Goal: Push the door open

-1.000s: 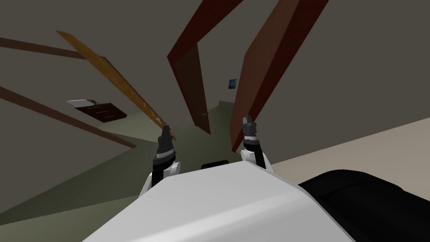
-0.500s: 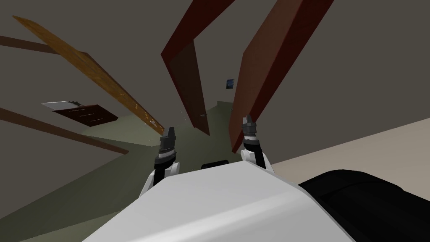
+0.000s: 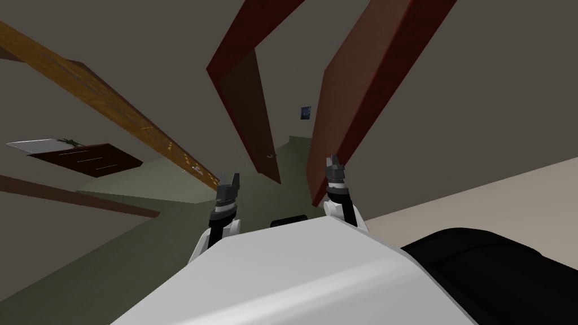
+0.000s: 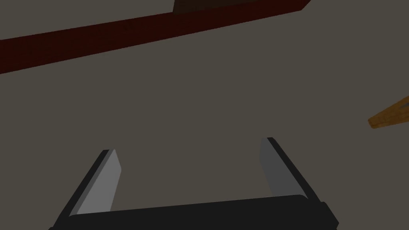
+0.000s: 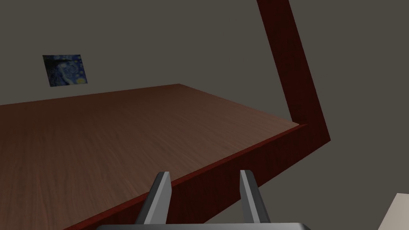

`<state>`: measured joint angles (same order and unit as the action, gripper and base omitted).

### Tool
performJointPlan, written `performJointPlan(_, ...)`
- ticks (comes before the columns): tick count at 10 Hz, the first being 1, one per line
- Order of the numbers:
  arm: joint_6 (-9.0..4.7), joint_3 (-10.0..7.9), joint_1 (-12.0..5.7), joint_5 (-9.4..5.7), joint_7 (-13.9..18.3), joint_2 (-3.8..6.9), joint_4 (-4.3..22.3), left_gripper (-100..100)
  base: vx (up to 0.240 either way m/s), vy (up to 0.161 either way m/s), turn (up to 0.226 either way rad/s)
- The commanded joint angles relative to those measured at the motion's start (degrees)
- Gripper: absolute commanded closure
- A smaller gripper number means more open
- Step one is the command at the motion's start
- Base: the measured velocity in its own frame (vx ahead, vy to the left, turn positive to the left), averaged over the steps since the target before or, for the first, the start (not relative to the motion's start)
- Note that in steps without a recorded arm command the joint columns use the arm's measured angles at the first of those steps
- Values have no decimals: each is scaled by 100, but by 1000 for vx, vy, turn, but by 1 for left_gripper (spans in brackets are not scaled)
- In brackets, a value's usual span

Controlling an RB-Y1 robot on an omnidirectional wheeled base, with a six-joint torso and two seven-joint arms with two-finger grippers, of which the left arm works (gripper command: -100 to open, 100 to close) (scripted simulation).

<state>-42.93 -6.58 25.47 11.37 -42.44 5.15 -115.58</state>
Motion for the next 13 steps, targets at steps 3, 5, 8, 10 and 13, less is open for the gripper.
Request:
performJointPlan(3, -106, -159, -63, 242, -601, 40, 325, -100, 85, 44, -94)
performJointPlan(5, -171, -250, -101, 384, -918, 51, 519, -100, 87, 50, -105)
performJointPlan(8, -236, -341, -138, 526, -1283, 62, 715, -100, 77, 47, -73)
performJointPlan(10, -301, -432, -176, 668, -1624, 73, 911, -100, 59, 42, -90)
performJointPlan(13, -401, -572, -234, 886, -2107, 81, 1210, -100, 84, 54, -104)
